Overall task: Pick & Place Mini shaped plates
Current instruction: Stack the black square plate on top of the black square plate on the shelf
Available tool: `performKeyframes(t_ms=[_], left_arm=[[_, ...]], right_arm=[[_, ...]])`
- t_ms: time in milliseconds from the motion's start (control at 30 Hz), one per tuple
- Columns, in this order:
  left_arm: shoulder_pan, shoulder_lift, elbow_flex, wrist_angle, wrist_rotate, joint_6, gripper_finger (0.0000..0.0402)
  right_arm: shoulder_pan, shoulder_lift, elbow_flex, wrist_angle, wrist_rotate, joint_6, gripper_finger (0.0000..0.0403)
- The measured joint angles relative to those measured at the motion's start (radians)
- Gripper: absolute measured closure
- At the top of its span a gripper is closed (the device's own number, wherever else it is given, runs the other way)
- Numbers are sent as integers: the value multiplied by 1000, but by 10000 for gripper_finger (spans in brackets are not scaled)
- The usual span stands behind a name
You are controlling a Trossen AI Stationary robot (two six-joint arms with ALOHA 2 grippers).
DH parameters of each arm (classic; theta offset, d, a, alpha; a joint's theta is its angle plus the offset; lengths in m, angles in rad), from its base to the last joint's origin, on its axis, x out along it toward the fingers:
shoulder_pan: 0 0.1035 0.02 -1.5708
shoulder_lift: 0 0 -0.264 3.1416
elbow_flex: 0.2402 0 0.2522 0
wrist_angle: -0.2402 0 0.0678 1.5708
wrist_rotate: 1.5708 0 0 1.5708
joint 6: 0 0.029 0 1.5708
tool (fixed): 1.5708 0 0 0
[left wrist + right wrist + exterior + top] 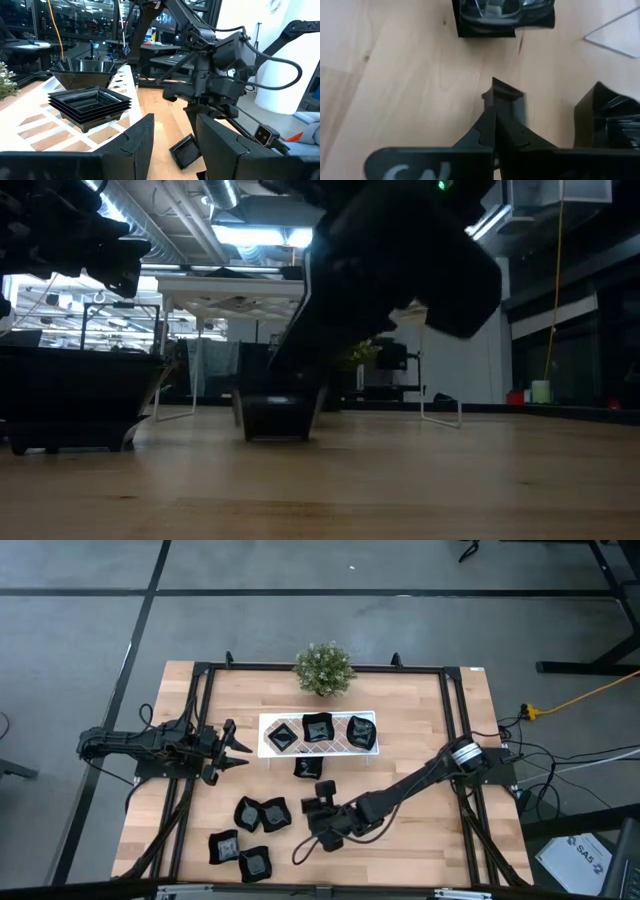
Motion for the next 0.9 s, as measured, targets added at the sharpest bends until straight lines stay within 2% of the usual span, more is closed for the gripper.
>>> performKeyframes(t_ms=[333, 600, 733, 900], left_arm=[[0, 0, 0, 0, 0, 0, 258], [0, 0, 0, 0, 0, 0, 258], [0, 0, 0, 0, 0, 0, 258], [0, 0, 0, 0, 0, 0, 258]], right_arm=[[0, 38, 0, 4, -9, 34, 402], [0, 38, 0, 5, -9, 26, 376], [0, 38, 0, 4, -11, 22, 351], [0, 38, 0, 3, -26, 43, 293]])
